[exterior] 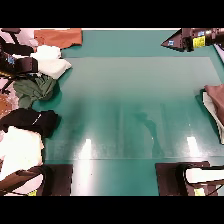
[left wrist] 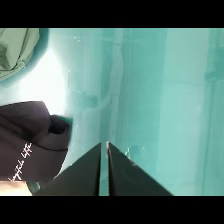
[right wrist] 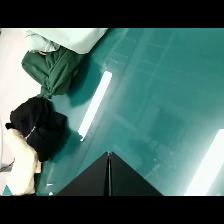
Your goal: Fold the shirts.
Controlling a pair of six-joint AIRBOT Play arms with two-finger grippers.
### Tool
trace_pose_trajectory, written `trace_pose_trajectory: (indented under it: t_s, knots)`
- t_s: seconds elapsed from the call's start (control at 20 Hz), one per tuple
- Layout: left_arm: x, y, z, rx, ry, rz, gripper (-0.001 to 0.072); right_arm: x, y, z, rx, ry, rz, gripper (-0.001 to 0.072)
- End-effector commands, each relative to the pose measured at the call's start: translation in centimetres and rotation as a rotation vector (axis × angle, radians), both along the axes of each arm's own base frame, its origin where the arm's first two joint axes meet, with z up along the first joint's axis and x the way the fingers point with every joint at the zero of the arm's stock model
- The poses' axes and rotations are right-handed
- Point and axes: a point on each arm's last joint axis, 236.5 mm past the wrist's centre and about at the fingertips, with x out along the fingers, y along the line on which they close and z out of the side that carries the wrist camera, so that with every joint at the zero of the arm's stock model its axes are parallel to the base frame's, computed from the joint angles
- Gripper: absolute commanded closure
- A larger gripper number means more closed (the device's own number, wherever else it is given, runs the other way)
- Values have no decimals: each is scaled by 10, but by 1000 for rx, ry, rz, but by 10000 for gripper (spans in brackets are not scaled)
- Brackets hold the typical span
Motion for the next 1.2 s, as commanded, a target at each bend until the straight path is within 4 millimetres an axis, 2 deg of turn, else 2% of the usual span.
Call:
trace_pose_trajectory:
  t_s: [0.0, 1.15]
  knots:
    - [-1, -1, 0, -2, 2, -1, 625, 0, 0, 0, 0, 0, 0, 689]
    - [-4, 0, -2, 1, 18, -3, 625, 0, 0, 0, 0, 0, 0, 689]
